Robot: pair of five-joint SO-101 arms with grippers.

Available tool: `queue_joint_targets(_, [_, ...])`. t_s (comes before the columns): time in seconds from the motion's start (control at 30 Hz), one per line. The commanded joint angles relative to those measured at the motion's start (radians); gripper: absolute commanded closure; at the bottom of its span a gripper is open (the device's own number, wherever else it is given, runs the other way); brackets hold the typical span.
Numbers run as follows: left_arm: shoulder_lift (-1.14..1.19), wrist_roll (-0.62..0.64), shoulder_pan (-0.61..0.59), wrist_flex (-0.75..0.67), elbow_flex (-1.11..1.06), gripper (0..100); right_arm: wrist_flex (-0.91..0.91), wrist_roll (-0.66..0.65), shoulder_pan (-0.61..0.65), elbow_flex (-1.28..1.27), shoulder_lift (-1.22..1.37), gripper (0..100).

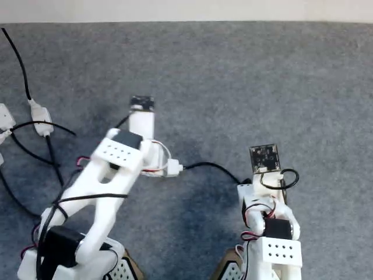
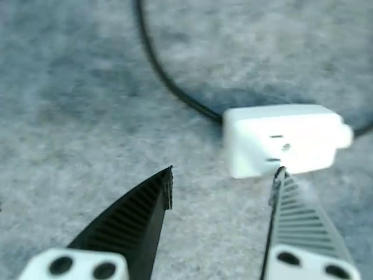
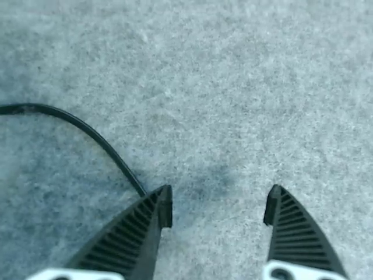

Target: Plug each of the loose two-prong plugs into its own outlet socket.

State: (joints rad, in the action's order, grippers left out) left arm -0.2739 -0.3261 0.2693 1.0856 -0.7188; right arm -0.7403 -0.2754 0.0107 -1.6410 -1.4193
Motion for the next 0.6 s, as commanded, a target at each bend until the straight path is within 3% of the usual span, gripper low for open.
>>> queue_joint_targets(0.0, [-0.004, 0.026, 0.041, -0.017, -0.021, 72, 0.021, -0.011, 0.008, 0.004, 0.01, 74.7])
queue_joint_targets(0.3, [-0.01, 0.026, 0.018, -0.012, -0.093, 72, 0.021, -0.011, 0.008, 0.004, 0.01, 74.7])
queue_joint_targets(0.57, [-0.094, 0.028, 0.016, 0.023, -0.012, 72, 0.021, -0.012, 0.008, 0.004, 0.01, 74.7])
